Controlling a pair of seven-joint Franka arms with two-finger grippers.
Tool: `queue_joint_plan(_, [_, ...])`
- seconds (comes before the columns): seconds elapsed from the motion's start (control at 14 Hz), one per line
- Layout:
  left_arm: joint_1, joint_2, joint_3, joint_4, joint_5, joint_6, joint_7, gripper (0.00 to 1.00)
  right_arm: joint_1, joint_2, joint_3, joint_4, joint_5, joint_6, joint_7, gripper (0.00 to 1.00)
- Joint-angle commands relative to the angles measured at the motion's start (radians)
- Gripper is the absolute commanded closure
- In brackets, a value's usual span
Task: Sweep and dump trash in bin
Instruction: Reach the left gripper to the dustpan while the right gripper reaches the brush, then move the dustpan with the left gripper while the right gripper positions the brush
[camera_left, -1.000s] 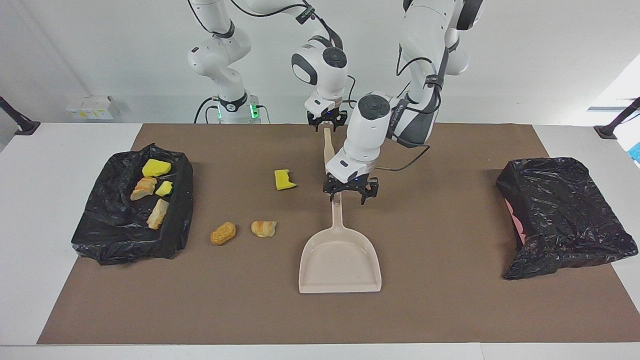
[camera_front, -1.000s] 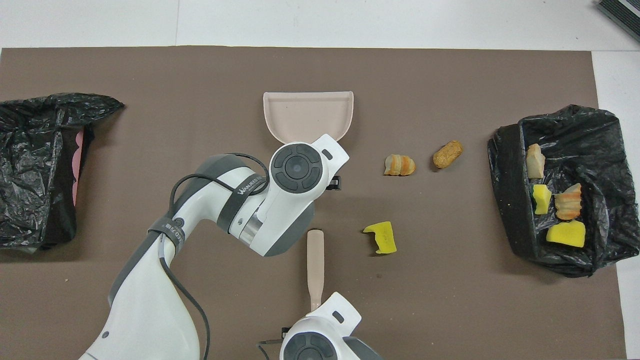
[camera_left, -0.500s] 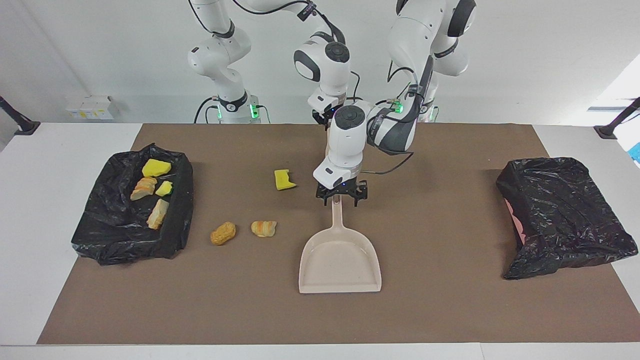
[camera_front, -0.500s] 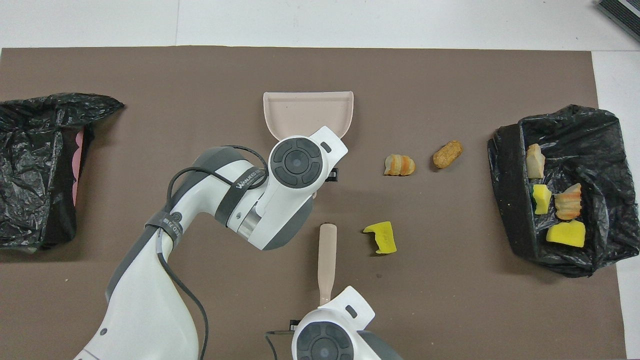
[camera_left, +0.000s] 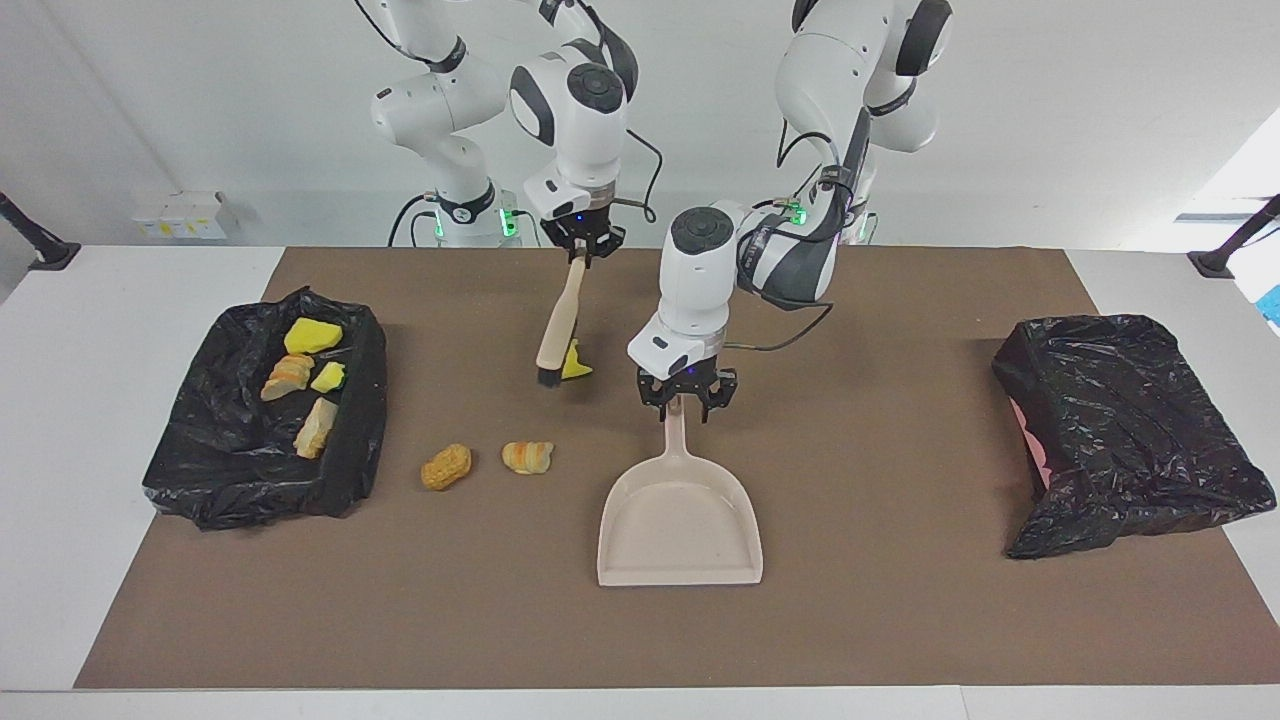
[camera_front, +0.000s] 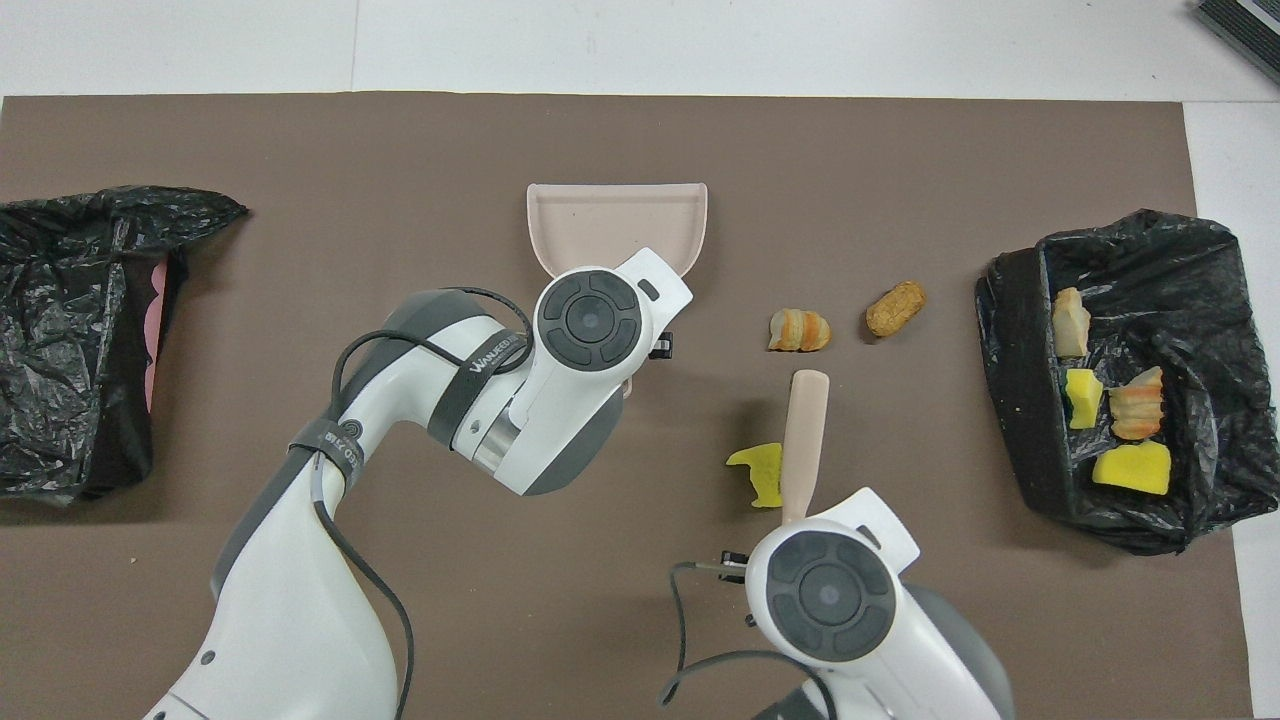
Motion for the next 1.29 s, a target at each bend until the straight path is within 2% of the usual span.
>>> queue_joint_plan(0.0, [0.004,0.014,0.0,0.017,0.014,0.004,-0.012,0.57,-0.132,0.077,0.01,0.069,-0.097,-0.026,-0.119,1.0])
queue_joint_plan(0.14, [0.006,0.014,0.0,0.017,0.014,0.004,-0.012,1.0,-0.216,0.151,0.01,0.16,-0.154,-0.059,-0.218,1.0])
queue_joint_plan(0.36, [0.041,0.001,-0.002,0.019,-0.018,-0.007,0.009,1.0,-0.319,0.223,0.01,0.253,-0.237,-0.073,-0.35,1.0])
queue_joint_plan(0.79, [0.145,-0.094,0.0,0.013,-0.021,-0.139,0.329,1.0,-0.425,0.289,0.012,0.242,-0.248,-0.027,-0.451,1.0])
queue_joint_plan(1.0, [0.193,-0.121,0.0,-0.015,-0.021,-0.176,0.543,1.0,-0.392,0.305,0.016,0.228,-0.228,-0.039,-0.459,1.0])
queue_joint_plan(1.21, [0.266,-0.128,-0.002,-0.03,-0.042,-0.174,0.875,1.0,-0.308,0.312,0.016,0.23,-0.138,-0.045,-0.46,1.0])
